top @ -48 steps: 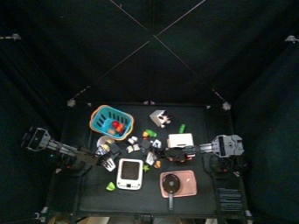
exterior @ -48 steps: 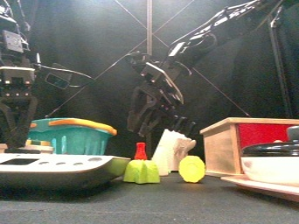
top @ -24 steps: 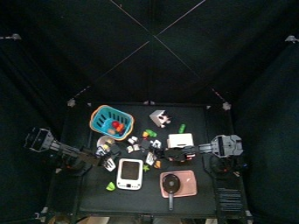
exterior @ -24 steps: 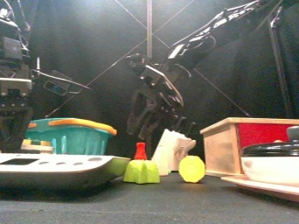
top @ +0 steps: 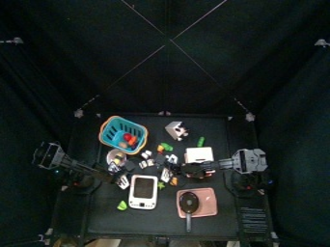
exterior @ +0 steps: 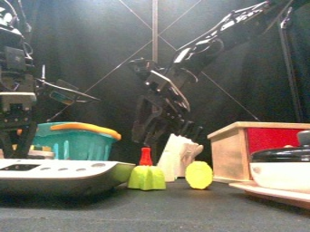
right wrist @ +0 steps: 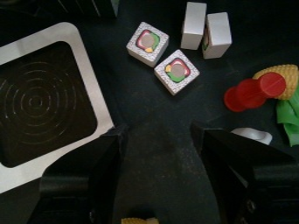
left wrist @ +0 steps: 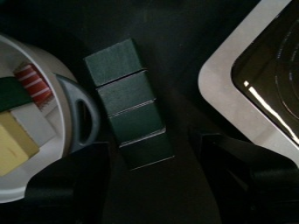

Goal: Grab green sushi roll

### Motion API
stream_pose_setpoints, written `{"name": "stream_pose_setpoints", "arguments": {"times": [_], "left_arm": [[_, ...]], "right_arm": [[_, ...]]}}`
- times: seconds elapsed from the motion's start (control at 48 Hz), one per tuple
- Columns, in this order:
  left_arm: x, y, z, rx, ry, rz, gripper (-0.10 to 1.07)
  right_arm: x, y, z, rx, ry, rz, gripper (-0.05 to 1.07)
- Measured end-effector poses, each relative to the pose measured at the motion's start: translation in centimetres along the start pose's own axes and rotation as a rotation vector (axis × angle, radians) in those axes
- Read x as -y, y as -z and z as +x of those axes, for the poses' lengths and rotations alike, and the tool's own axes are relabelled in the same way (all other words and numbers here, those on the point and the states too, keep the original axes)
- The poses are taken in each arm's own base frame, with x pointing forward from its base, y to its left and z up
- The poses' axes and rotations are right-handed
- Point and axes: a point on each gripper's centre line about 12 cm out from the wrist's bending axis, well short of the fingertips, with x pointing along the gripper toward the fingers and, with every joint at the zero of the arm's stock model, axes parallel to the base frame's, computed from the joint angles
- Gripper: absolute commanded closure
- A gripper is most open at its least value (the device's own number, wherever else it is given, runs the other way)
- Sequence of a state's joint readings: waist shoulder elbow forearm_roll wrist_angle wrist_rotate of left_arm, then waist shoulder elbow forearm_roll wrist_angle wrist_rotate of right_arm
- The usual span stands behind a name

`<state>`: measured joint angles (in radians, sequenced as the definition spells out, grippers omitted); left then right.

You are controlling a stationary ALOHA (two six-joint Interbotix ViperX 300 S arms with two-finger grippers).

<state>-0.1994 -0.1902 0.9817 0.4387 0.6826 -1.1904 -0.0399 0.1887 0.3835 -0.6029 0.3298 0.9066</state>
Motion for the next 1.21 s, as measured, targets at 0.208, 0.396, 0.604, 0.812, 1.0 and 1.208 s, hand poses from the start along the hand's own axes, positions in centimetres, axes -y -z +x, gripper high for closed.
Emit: {"name": "stream_pose_setpoints", "arguments": {"times": [0.208,0.396,0.604,0.812,1.0,1.208], "left_arm": [[0.1,-0.5,0.1,0.013,0.006,0.002,0.13],[0.1,-0.6,0.1,0.014,0.004,-0.002,0.34],[0.4,-1.0,-0.2,0.024,0.015,-0.005,0.38],[0.7,-1.6,-1.5,0.061,0.055,-0.018,0.38],[0.5,-1.7,-2.3,0.079,0.068,-0.028,0.39],[0.4,-1.8,-2.6,0.085,0.072,-0.039,0.39]], "right_arm": [[0.0,0.0,0.0,0.000,0.000,-0.002,0.12],[0.0,0.0,0.0,0.001,-0.001,-0.001,0.12],[0.0,0.0,0.0,0.000,0.000,-0.001,0.12],[0.0,0.0,0.0,0.000,0.000,-0.001,0.12],[0.0,0.0,0.0,0.001,0.001,-0.003,0.12],[0.0,0.0,0.0,-0.001,0.003,-0.003,0.12]]}}
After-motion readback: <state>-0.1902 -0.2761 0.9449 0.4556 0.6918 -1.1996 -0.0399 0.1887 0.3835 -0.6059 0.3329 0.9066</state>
